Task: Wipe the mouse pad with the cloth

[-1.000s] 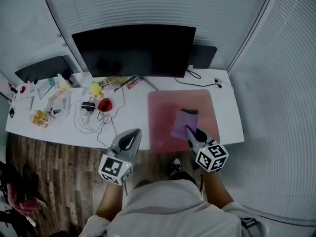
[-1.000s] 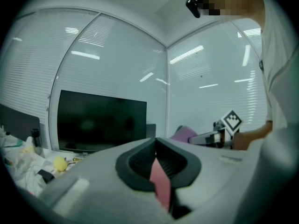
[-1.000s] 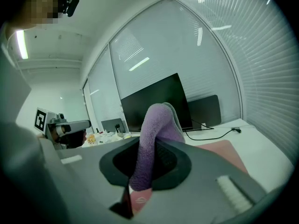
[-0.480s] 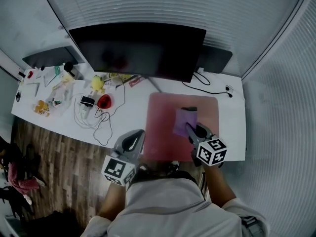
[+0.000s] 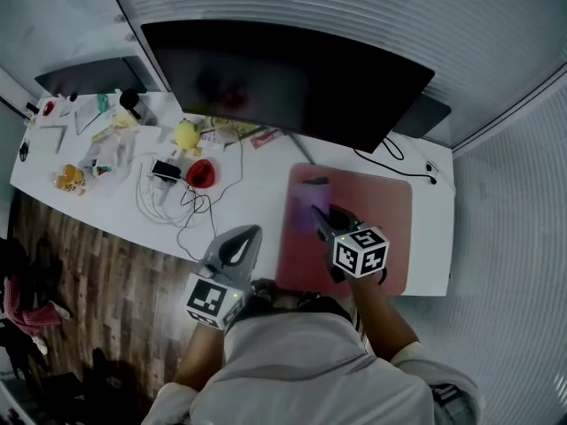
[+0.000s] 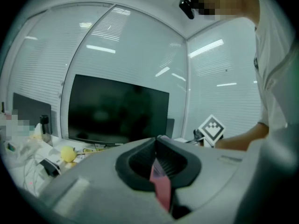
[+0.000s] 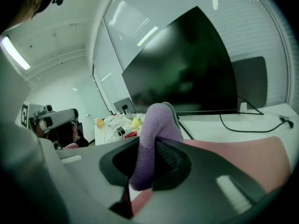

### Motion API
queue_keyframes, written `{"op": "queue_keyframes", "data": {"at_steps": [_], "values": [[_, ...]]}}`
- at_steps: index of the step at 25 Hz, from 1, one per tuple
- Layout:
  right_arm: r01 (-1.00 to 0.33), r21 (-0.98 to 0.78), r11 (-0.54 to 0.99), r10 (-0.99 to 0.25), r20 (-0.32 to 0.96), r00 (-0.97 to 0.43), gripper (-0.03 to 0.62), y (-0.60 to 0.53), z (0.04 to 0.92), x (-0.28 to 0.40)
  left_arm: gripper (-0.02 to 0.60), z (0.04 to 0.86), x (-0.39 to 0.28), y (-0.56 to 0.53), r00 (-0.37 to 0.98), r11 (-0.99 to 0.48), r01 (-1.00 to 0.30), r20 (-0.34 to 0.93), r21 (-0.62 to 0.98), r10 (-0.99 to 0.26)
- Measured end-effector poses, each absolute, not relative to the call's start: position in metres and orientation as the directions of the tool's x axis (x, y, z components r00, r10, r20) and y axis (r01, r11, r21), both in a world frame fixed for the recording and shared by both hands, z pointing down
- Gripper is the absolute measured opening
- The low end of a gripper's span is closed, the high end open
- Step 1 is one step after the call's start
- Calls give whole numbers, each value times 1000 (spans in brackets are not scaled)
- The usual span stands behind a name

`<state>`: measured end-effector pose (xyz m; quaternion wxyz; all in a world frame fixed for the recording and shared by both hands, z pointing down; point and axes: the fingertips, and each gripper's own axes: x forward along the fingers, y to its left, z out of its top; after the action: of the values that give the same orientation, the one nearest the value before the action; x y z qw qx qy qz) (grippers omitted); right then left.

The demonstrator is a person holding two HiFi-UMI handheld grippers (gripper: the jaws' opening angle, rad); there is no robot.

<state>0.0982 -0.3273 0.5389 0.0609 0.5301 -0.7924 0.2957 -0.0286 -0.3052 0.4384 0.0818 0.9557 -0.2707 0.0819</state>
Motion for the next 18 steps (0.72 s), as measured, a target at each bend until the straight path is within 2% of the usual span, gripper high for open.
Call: {"op": "queue_keyframes", "data": {"at_steps": [9, 13, 18], "values": [[-862, -442, 249, -718, 513, -471, 51, -432, 620, 20, 3, 467, -94, -345, 825, -816, -554, 243, 165, -511], [-898, -409, 165, -691, 601, -400, 51, -452, 658, 33, 2, 471, -101, -356, 824, -815, -555, 248, 169, -510], [-931, -363, 37, -685, 669, -288, 51, -437, 682, 83, 2, 476, -87, -360, 838, -834, -529, 253, 157, -484]]}}
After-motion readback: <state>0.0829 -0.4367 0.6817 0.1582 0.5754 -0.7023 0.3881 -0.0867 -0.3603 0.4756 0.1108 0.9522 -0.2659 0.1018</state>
